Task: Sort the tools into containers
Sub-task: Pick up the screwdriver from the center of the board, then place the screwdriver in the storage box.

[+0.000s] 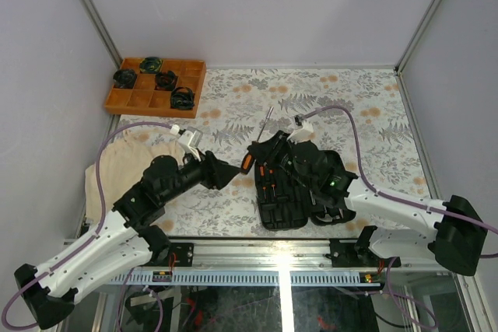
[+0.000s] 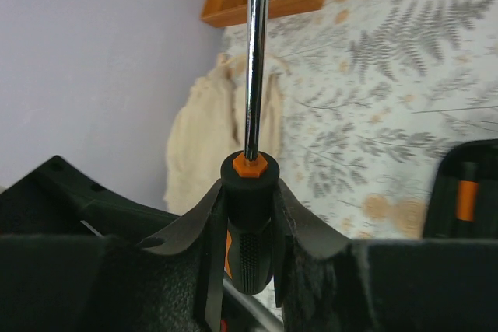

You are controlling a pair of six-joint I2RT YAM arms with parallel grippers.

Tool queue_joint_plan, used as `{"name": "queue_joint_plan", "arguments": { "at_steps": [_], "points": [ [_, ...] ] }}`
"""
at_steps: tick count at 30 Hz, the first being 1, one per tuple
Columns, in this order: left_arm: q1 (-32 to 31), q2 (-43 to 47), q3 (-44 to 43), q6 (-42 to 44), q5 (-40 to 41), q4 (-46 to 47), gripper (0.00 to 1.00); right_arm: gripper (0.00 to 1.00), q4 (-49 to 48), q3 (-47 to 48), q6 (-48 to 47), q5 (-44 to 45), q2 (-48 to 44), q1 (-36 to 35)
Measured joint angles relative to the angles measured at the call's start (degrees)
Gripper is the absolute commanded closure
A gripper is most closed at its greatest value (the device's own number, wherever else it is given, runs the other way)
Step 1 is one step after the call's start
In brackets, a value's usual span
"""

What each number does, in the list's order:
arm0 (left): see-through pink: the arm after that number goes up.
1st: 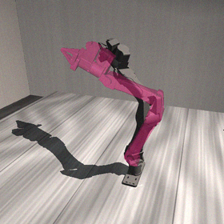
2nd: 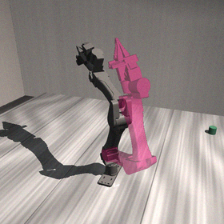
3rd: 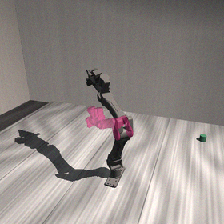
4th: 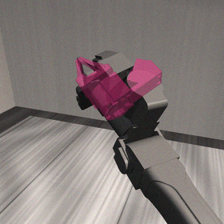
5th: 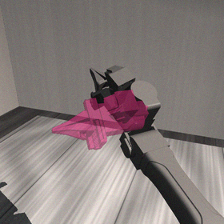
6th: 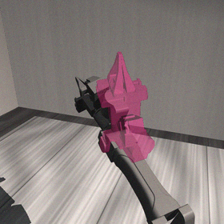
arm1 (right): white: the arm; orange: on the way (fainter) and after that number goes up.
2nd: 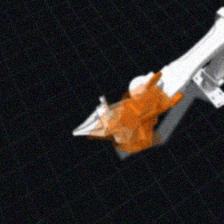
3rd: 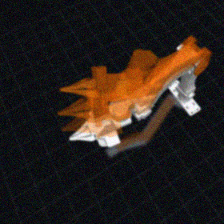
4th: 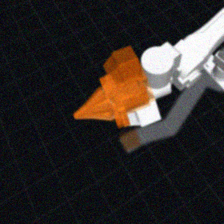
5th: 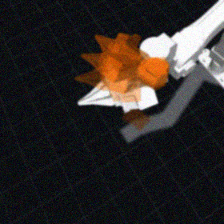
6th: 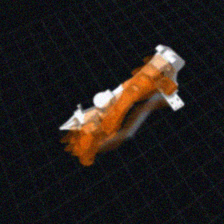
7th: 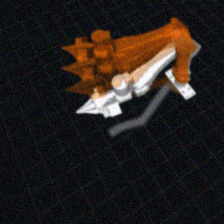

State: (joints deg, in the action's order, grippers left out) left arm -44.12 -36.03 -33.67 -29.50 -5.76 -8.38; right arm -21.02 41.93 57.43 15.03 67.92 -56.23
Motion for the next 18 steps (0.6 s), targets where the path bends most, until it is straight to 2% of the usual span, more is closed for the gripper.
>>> {"name": "queue_joint_plan", "arguments": {
  "at_steps": [5, 12, 18],
  "points": [
    [0.0, -0.9, 0.0, -0.8, 0.3, -1.0, 0.43, 1.0, 8.8, 0.0, -3.5, 1.9, -2.8, 2.3],
    [0.0, -2.4, -0.1, -2.3, 1.2, -2.7, 0.43, 1.0, 17.4, -1.4, -5.9, 0.3, -6.8, 7.5],
    [0.0, -4.1, -1.4, -2.8, 1.9, -5.8, 0.38, 1.0, 26.0, -2.0, -9.3, -1.6, -10.0, 10.1]
  ]
}}
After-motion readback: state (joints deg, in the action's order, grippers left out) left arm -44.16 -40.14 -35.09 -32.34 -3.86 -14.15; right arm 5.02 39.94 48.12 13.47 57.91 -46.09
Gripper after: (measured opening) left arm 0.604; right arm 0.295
